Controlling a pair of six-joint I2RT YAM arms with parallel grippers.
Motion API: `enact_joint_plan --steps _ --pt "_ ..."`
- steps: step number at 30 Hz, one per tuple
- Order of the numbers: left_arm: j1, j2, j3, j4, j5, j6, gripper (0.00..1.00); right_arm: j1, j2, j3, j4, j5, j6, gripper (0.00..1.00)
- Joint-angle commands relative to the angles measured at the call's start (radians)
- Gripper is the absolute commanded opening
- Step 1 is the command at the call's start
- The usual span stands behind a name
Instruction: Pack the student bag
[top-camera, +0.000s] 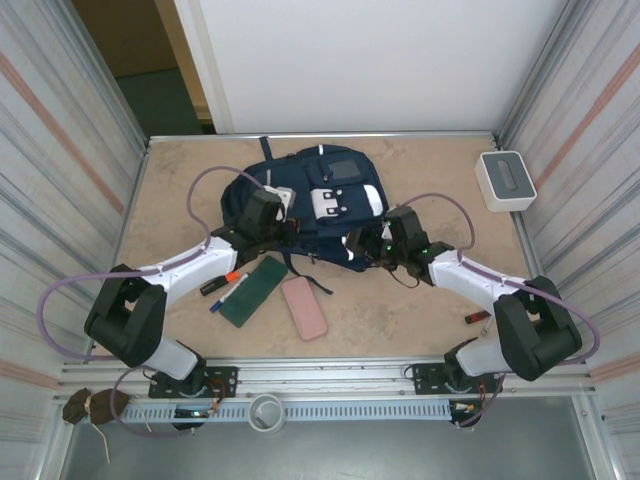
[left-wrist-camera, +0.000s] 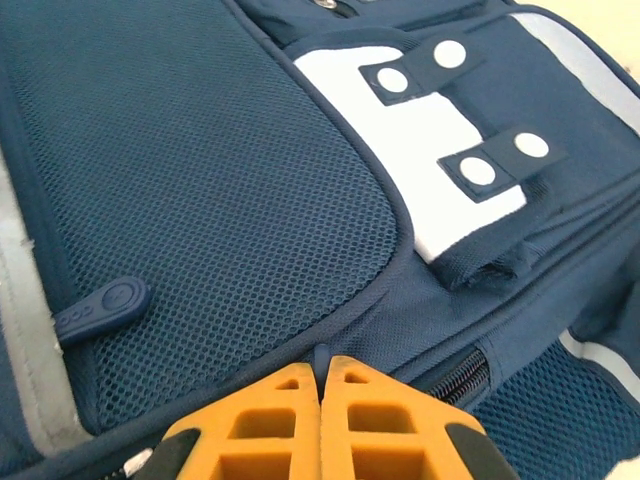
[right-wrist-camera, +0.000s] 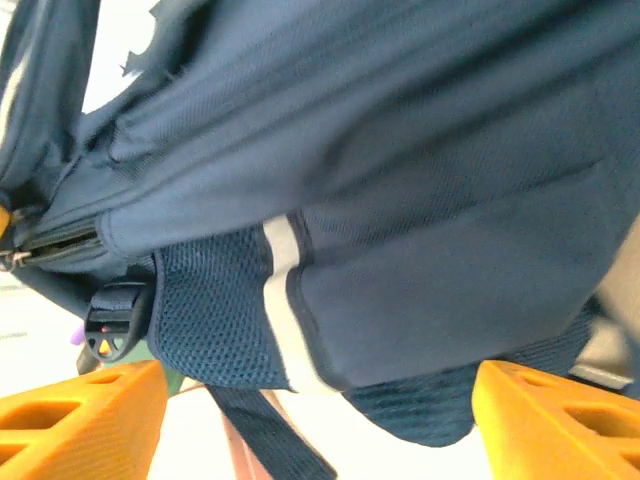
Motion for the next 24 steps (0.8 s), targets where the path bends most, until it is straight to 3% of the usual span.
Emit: enact_joint_plan --steps 1,4,6,12,15,18,24 --pt "-0.02 -0.035 0.062 0.068 0.045 -0.027 0.0 0.036 0.025 -0.021 0.084 0.119 0.169 0.83" --pt "-0.034 -0.018 0.078 0.074 0.048 -0.018 0.0 0.057 0.086 -0.017 0.138 0.158 0.208 0.82" --pt "-0.041 -0.007 0.087 0.073 0.047 -0.011 0.0 0.057 0.131 -0.006 0.184 0.169 0.217 0.76" --pt "-0.034 0.009 0.099 0.043 -0.041 0.052 0.0 0.011 0.137 -0.025 0.234 0.265 0.19 0.27" --pt "-0.004 0.007 0.094 0.033 -0.077 0.079 0.0 -0.031 0.086 -0.069 0.279 0.292 0.194 0.1" --pt "0.041 0.007 0.086 0.035 -0.087 0.099 0.0 -0.079 0.024 -0.096 0.293 0.306 0.168 0.02" --pt "0.114 0.003 0.074 0.065 -0.08 0.117 0.0 -0.183 -0.084 -0.107 0.235 0.323 0.135 0.0"
